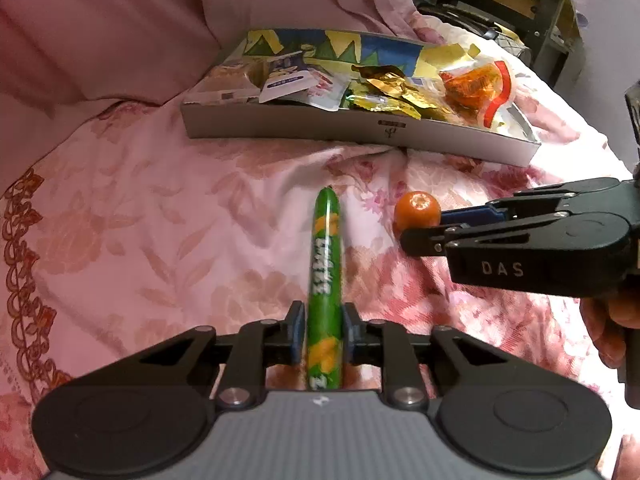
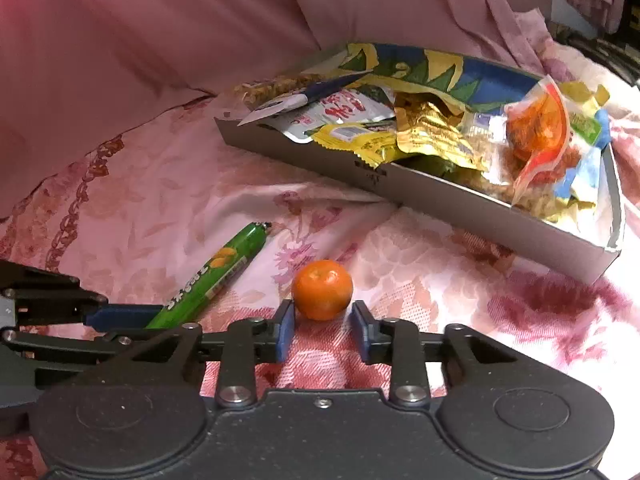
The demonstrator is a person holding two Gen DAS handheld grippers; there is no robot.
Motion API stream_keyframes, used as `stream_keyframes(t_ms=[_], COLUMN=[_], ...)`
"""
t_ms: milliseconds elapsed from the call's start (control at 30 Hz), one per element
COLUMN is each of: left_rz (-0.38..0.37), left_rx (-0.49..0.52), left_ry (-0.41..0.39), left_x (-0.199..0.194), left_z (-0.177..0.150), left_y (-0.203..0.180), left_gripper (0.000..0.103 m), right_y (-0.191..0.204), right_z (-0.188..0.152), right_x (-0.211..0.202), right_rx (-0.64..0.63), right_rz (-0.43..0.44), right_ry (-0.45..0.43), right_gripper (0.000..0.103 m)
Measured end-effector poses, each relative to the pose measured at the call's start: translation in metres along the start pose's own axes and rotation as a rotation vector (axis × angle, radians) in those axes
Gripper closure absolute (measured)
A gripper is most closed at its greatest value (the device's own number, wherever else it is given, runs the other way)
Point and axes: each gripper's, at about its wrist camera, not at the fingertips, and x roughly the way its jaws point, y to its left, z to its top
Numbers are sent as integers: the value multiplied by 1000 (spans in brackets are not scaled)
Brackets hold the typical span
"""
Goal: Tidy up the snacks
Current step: 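Grasp the green sausage stick with left gripper while right grasps the mandarin, then lift the green sausage stick and mandarin and carry both over the tray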
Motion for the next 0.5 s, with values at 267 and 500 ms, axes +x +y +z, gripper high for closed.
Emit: stream_keyframes(t_ms=[267,500], left_rz=[-35,-3], left_rx=[-24,26], left_ry=[-2,8], left_x=[9,6], left_z=[9,8], left_y=[7,-4], left_gripper=[72,84], right_y=[-1,2], right_z=[1,0], right_x=[4,1], right_rx=[5,-19], right_rz=[-2,3], right_ry=[-52,-83], right_gripper=[63,68])
